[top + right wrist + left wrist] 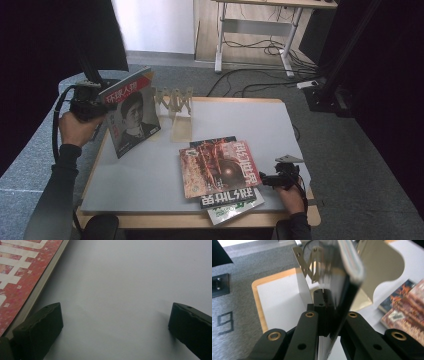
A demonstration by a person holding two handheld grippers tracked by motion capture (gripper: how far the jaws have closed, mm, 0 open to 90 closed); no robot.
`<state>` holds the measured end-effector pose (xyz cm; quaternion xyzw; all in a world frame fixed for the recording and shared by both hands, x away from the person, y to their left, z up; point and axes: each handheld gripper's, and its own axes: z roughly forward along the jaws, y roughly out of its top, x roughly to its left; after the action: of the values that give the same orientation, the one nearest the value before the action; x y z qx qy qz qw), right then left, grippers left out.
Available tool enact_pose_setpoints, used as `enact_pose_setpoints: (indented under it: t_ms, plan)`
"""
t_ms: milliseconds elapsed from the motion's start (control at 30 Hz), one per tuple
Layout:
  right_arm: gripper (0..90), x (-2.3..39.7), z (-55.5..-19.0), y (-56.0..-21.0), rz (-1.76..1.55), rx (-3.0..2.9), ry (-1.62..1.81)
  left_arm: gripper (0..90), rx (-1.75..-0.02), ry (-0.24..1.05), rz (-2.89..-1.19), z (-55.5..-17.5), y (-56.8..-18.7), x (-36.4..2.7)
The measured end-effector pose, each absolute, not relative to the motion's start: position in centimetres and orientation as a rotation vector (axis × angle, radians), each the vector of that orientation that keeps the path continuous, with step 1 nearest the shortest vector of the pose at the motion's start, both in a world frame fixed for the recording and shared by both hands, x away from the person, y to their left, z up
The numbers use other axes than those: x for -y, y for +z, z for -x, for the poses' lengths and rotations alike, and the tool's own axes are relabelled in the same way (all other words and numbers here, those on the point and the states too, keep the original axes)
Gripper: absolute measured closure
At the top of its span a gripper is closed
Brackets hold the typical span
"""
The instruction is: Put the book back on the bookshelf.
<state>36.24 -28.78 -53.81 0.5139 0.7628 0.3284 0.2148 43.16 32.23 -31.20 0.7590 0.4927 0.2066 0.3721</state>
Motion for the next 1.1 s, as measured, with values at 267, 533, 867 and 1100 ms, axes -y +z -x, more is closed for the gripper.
enact_pose_setpoints:
  t_ms: [267, 533, 867, 1100]
  plan:
    - [0.0, 28.8, -36.2, -53.8, -1.426, -2.116, 0.911, 86.9, -1.273, 0.582, -1.862, -43.4, -31.2, -31.9]
    - [0.0, 28.8, -36.2, -53.8, -1.425, -2.116, 0.911, 86.8, -1.275, 0.578, -1.751, -44.3, -32.3, -31.5]
    - [0.0, 28.8, -36.2, -53.8, -1.425, -2.116, 0.911, 85.8, -1.262, 0.57, -1.809, -44.5, -32.9, -31.3]
    - [0.0, 28.8, -36.2, -53.8, -1.426, -2.114, 0.911, 79.6, -1.302, 0.529, -1.918, -44.4, -32.8, -31.4]
